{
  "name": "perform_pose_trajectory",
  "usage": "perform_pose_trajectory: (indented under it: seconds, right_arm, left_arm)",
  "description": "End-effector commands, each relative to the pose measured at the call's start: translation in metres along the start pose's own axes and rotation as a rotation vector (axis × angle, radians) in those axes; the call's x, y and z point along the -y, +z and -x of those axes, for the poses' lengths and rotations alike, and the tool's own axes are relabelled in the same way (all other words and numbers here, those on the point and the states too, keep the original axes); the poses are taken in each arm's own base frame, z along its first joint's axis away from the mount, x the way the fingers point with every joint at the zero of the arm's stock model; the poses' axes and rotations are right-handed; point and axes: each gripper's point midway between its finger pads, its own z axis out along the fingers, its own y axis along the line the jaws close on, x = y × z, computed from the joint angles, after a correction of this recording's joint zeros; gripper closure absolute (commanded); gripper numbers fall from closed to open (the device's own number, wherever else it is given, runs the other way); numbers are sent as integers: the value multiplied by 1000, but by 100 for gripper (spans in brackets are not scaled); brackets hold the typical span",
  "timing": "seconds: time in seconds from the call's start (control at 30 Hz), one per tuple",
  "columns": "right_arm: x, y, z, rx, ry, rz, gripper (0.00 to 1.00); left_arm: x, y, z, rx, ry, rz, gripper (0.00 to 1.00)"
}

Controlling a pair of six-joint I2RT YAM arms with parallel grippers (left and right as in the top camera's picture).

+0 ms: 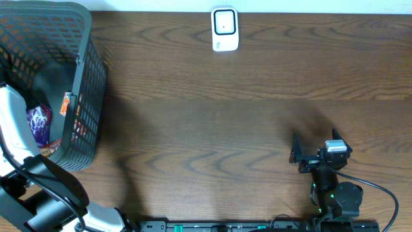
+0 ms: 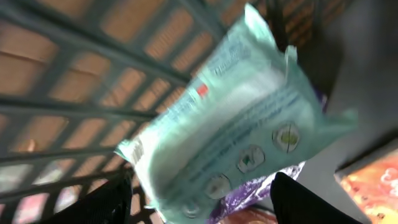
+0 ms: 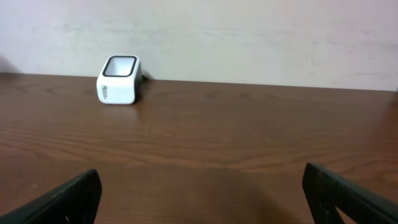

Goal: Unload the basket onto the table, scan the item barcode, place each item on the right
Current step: 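Reach the left gripper into the basket and grasp the purple snack pack, then lift the purple pack out and place it on the table centre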

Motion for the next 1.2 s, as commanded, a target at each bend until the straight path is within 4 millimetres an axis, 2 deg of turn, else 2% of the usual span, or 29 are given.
perform_pose_trajectory:
  seconds: [0.0, 0.13, 0.17, 0.2, 0.23, 0.3, 0.43, 0.5, 0.57, 0.63, 0.7, 0.8, 0.87, 1.0, 1.1, 1.17]
  right_arm:
    - [2, 0, 0, 1, -10, -11, 1]
    - [2, 0, 0, 1, -11, -11, 1]
    - [2, 0, 0, 1, -11, -11, 1]
    - [2, 0, 0, 1, -10, -11, 1]
    - [2, 0, 0, 1, -10, -11, 1]
    - [2, 0, 0, 1, -10, -11, 1]
    - [2, 0, 0, 1, -10, -11, 1]
    - [2, 0, 0, 1, -11, -11, 1]
    - [2, 0, 0, 1, -10, -11, 1]
    - [2, 0, 0, 1, -11, -11, 1]
    - [2, 0, 0, 1, -11, -11, 1]
    - [2, 0, 0, 1, -11, -11, 1]
    - [2, 0, 0, 1, -11, -11, 1]
    - [2, 0, 0, 1, -10, -11, 1]
    - [2, 0, 0, 1, -10, -11, 1]
    - [2, 0, 0, 1, -10, -11, 1]
  left_arm:
    - [14, 15, -15, -50, 18, -53, 25]
    - [15, 21, -14, -46, 12, -51, 23]
    - [14, 22, -14, -45, 9, -50, 32]
    - [13, 23, -14, -46, 7, -49, 47]
    - [12, 23, -14, -46, 5, -48, 73]
    - [12, 22, -14, -43, 4, -48, 93]
    - [9, 12, -10, -20, -3, -50, 93]
    - [7, -4, -3, 22, -13, -57, 93]
    - [7, -29, 8, 98, -36, -86, 93]
    - [13, -64, 24, 207, -90, -171, 93]
    - [22, -104, 39, 324, -121, -298, 93]
    - [35, -179, 51, 508, -113, -519, 93]
    - [39, -224, 45, 594, -93, -639, 93]
    - [54, -297, 22, 659, -123, -885, 93]
    - [73, -335, 4, 680, -69, -1022, 93]
    - [83, -349, -4, 705, -19, -1036, 93]
